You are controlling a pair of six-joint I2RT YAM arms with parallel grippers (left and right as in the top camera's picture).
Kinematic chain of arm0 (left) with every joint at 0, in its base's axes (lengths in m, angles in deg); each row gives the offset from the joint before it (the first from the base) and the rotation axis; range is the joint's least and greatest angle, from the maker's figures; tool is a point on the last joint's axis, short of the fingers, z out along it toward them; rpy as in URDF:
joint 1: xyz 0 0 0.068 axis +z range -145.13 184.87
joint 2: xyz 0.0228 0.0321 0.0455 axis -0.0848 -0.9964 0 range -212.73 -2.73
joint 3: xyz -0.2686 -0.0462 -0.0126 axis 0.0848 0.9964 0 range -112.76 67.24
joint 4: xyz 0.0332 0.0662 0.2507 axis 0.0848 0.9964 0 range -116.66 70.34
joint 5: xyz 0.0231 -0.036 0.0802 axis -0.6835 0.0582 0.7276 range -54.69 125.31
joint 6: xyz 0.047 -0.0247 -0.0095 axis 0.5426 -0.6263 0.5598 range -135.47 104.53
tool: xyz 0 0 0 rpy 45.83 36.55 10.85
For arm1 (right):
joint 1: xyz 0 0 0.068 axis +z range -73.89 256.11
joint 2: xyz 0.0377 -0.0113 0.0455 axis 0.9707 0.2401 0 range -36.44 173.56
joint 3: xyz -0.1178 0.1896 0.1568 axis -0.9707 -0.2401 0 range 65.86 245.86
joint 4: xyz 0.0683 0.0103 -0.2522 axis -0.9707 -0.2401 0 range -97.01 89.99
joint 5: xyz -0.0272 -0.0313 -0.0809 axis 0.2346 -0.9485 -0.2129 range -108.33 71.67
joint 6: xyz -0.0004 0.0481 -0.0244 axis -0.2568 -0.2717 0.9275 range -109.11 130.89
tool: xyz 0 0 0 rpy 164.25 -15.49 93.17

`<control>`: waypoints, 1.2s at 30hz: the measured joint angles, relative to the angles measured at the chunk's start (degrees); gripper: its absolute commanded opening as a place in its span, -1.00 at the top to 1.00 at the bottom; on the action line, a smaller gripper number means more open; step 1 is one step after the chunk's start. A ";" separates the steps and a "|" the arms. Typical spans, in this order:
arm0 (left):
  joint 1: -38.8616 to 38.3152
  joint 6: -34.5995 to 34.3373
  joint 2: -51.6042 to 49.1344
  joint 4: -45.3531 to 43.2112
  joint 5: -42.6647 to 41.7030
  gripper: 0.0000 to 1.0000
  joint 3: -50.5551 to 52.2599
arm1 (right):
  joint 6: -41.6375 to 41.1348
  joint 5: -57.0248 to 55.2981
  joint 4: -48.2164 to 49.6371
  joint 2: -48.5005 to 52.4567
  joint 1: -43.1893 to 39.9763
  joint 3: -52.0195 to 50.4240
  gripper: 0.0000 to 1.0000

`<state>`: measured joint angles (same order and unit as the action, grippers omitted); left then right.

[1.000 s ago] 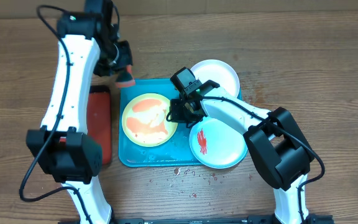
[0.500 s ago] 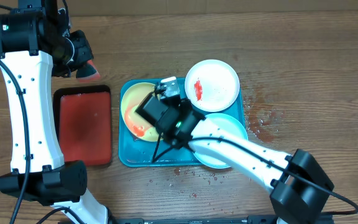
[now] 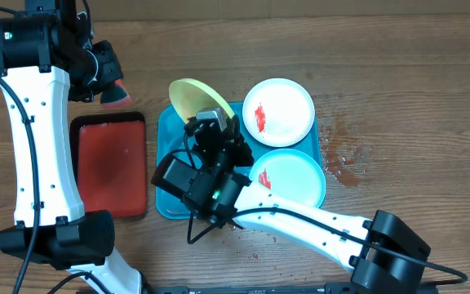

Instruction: Clean dirty plates on tray and stack at the side

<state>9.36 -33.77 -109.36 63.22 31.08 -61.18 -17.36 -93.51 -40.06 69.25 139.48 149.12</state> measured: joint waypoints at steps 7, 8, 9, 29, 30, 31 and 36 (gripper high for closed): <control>0.00 0.00 0.00 0.00 0.00 0.92 0.00 | -0.52 -3.04 0.13 0.00 0.04 0.00 0.93; 0.00 0.00 0.00 0.00 0.00 0.92 0.00 | -0.68 -3.06 0.13 0.00 0.02 0.00 0.93; 0.00 0.00 0.00 0.00 0.00 0.91 0.00 | -0.70 -2.99 0.13 0.00 0.02 0.00 0.93; 0.00 0.00 0.00 0.17 0.00 0.92 0.00 | -20.74 62.60 -5.01 1.33 -16.33 -2.71 0.93; 0.00 0.00 0.00 0.17 0.00 0.92 0.00 | -21.33 65.09 -5.01 2.10 -17.00 -3.23 0.93; 0.00 0.00 0.00 0.17 0.00 0.92 0.00 | -21.70 67.08 -5.05 2.84 -17.44 -3.65 0.93; 0.00 0.00 0.00 0.17 0.00 0.91 0.00 | -22.88 74.03 -5.07 6.36 -18.05 -4.31 0.37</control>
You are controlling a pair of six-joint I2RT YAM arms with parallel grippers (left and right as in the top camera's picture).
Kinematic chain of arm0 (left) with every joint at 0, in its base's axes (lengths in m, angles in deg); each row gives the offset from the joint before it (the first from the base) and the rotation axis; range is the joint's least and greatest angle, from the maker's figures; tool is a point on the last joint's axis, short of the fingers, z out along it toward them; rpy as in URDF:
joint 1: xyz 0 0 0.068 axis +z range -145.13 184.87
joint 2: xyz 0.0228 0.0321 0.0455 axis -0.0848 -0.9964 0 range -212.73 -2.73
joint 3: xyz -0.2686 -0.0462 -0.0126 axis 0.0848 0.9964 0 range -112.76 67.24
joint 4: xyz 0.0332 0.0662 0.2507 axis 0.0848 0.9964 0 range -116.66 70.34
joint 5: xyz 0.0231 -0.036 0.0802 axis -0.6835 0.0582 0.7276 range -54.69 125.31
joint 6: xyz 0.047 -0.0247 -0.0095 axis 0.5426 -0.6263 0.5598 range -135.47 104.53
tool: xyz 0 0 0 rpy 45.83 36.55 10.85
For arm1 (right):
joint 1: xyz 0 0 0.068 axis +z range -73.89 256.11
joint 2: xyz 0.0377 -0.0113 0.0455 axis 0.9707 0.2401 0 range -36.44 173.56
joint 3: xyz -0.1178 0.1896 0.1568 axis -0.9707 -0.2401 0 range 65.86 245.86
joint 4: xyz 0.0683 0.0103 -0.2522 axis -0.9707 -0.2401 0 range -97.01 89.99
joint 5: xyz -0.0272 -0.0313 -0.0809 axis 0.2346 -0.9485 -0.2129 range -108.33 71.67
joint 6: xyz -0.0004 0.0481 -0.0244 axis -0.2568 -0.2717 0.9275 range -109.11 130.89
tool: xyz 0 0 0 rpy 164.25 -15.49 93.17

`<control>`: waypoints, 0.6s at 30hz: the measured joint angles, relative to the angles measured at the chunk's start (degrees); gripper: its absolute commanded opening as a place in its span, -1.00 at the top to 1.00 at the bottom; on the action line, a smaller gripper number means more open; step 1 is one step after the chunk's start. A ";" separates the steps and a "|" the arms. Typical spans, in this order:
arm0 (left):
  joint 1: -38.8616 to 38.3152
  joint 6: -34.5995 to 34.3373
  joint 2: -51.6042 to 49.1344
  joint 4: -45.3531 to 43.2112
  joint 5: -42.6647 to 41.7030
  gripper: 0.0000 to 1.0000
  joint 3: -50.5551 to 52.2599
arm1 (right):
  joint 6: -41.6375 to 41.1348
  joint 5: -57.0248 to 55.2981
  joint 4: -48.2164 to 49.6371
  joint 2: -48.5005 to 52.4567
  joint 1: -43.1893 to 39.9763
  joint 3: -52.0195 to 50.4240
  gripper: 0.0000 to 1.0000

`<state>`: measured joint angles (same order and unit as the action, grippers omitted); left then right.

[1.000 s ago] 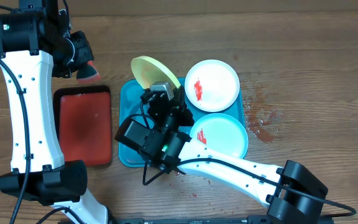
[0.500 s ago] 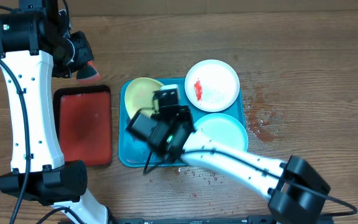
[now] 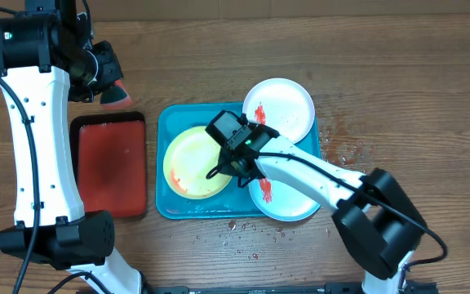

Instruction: Clean dirty plates on tray and stack at the side

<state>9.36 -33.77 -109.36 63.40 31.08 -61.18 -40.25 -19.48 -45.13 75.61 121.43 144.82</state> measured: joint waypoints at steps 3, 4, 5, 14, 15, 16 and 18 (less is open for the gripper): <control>0.00 0.00 0.00 0.00 0.00 0.91 0.00 | 2.49 1.81 0.09 0.09 0.02 -0.09 0.10; 0.00 0.00 0.00 0.00 0.00 0.91 0.00 | 3.63 2.38 0.17 0.09 -0.09 -0.09 0.09; 0.00 0.00 0.00 0.00 0.00 0.91 0.00 | 4.98 2.82 0.11 0.09 -0.28 -0.09 0.07; 0.00 0.00 -0.02 0.00 0.00 0.91 0.00 | 25.29 12.96 10.03 0.09 -10.29 -0.13 0.07; 0.00 0.00 -0.04 0.00 0.00 0.91 0.00 | 26.97 13.29 10.64 0.11 -10.95 -0.13 0.07; 0.00 0.00 -0.11 0.00 0.00 0.92 0.02 | 28.41 13.42 11.15 0.13 -11.34 -0.13 0.07; 0.00 0.00 -0.31 0.00 0.00 0.92 0.02 | 30.69 13.94 12.22 0.55 -11.32 -0.13 0.08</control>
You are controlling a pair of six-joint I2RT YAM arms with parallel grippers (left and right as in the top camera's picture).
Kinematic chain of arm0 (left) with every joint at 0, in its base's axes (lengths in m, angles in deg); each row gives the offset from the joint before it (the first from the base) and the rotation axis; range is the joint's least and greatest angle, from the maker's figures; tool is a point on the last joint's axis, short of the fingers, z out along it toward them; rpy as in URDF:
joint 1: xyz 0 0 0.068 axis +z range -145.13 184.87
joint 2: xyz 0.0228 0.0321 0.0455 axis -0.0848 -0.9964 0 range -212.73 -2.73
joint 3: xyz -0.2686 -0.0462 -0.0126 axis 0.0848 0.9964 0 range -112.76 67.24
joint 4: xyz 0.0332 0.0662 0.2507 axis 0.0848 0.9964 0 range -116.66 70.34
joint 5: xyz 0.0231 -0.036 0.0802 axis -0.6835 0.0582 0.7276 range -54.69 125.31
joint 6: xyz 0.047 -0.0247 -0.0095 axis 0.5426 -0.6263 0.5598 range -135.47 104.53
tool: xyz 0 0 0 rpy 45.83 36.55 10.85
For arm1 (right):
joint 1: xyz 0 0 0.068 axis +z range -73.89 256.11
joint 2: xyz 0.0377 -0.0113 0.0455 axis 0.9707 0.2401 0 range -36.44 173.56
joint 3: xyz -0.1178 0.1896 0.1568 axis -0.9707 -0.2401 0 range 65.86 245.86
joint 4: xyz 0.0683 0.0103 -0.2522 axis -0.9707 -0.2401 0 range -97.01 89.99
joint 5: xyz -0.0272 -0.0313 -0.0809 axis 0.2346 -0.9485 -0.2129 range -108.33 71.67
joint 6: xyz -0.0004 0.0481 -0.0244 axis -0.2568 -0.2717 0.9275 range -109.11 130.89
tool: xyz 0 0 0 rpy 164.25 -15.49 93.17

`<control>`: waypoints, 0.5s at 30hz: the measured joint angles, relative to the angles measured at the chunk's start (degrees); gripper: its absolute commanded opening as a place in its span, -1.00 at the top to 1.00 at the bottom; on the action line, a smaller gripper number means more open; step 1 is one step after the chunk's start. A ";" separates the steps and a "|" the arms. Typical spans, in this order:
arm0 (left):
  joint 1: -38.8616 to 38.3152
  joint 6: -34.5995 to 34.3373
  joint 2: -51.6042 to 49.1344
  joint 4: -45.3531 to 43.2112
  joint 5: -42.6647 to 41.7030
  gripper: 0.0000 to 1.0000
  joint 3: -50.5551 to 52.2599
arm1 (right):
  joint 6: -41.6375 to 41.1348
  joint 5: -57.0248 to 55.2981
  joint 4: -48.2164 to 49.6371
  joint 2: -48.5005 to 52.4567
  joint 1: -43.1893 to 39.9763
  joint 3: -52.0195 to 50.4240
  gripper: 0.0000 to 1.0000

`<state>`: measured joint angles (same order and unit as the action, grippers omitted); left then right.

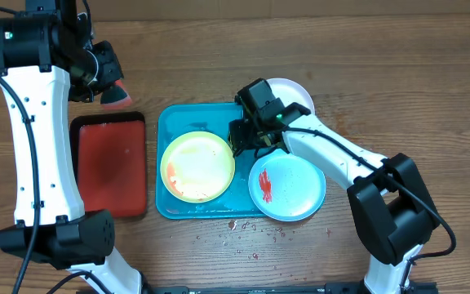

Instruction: Clean dirty plates on tray and stack at the side

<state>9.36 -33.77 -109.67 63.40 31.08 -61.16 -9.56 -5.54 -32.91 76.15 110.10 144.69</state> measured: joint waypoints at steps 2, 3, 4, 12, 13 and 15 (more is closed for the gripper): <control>0.00 0.00 -0.11 0.00 0.00 0.92 0.00 | 1.33 0.39 0.37 0.90 0.50 0.00 0.13; 0.00 0.00 -0.13 0.00 0.00 0.91 0.00 | 1.73 0.48 0.33 1.42 0.83 0.00 0.15; 0.00 0.00 -0.17 0.00 0.00 0.92 0.00 | 2.01 0.50 0.31 2.10 1.22 0.00 0.19; 0.00 0.00 -0.72 -0.04 0.00 0.91 0.07 | -4.17 -4.81 -0.13 3.45 4.59 0.00 0.43; 0.00 0.00 -0.76 -0.04 0.00 0.91 0.13 | -5.60 -5.60 -0.13 3.61 4.85 0.00 0.52; 0.00 0.00 -0.96 -0.22 0.00 0.92 0.70 | -7.91 -6.40 -0.26 4.22 5.05 0.00 0.70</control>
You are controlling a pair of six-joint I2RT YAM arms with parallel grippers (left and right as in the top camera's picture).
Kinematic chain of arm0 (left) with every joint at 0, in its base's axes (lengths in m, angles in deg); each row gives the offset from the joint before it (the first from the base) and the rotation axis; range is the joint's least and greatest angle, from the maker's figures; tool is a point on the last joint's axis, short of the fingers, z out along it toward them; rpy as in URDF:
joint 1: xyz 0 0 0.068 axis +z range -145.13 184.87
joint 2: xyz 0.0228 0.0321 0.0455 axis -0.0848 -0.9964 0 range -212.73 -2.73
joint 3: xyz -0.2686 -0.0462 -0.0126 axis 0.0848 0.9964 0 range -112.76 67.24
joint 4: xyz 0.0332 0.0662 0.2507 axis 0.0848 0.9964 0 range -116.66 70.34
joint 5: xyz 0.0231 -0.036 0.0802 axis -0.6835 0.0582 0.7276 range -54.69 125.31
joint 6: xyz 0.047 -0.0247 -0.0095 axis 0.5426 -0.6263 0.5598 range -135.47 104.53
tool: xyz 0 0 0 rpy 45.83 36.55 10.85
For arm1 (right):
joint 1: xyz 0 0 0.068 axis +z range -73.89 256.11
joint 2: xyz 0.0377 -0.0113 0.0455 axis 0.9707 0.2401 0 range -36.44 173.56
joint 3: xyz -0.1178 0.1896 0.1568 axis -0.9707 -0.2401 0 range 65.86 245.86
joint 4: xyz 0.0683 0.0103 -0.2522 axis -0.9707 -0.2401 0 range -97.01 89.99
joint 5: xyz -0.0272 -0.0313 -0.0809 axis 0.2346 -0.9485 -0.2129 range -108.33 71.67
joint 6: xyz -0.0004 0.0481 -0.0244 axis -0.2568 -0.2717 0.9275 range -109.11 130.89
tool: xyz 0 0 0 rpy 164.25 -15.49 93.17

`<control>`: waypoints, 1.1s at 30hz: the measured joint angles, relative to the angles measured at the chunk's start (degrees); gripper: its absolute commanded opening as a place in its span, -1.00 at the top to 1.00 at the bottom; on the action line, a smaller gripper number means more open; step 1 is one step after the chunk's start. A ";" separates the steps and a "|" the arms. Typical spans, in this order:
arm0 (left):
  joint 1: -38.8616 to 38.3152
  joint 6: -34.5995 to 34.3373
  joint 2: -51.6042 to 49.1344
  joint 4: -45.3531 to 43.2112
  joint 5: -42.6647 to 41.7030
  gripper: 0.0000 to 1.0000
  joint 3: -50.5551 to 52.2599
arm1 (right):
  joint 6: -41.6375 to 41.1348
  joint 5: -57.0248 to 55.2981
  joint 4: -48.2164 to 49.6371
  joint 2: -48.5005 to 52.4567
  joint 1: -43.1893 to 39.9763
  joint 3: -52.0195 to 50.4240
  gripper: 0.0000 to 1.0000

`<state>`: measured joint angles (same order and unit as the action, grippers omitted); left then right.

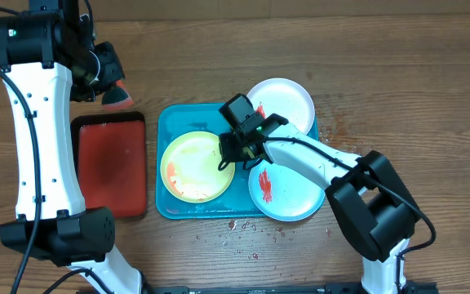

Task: Clean dirty plates on tray and stack at the side
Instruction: 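Scrub the yellow plate again with the sponge in left gripper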

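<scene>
A yellow plate (192, 167) with orange smears lies flat in the left half of the teal tray (168, 122). A white plate (288, 104) with a red smear sits at the tray's far right corner. A pale blue plate (292, 189), also smeared red, sits at its near right. My right gripper (227, 152) is at the yellow plate's right rim; how its jaws stand is hidden from above. My left gripper (111, 88) hangs high at the far left, shut on a red sponge (117, 97).
A dark red tray (108, 166) lies left of the teal tray, under the left arm. Red stains (345, 157) mark the wood right of the tray, and crumbs (251, 229) are scattered along its near edge.
My right gripper has moved from the gap between the white and blue plates leftward to the yellow plate's right rim. Plates and left arm have not moved.
The right gripper first held the yellow plate tilted up over the tray's far left. Then the plate lay flat in the tray with the gripper at its right rim. The gripper then stood away by the white plate, and now is back at the rim.
</scene>
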<state>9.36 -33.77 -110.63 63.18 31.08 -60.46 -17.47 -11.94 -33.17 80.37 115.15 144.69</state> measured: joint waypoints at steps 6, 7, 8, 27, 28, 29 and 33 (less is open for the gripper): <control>-0.02 0.00 -0.02 -0.70 0.00 0.92 3.04 | -6.19 -0.42 -0.98 1.31 0.07 0.02 0.93; -0.20 0.00 -0.02 -0.92 0.02 0.91 3.96 | -7.13 -0.39 -0.98 1.31 0.07 0.02 0.93; -0.33 0.00 -0.02 -1.22 0.02 0.91 4.72 | -8.17 -0.39 -1.07 1.31 0.07 0.02 0.93; -12.20 0.11 -0.22 -26.51 0.46 0.92 38.66 | -23.02 -4.33 -9.31 1.31 0.09 2.38 0.93; -12.44 0.24 -0.31 -29.16 0.17 0.91 41.42 | -22.91 -4.31 -9.29 1.31 0.09 2.38 0.93; -12.68 0.35 -0.33 -31.32 0.04 0.91 43.56 | -22.73 -4.28 -9.25 1.31 0.09 2.38 0.93; -14.16 0.63 -0.35 -41.66 -0.48 0.92 52.50 | -22.53 -4.31 -9.05 1.31 0.07 2.38 0.92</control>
<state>-4.80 -33.14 -110.98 21.52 30.60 -7.96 -40.01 -16.25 -42.22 81.68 115.22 147.07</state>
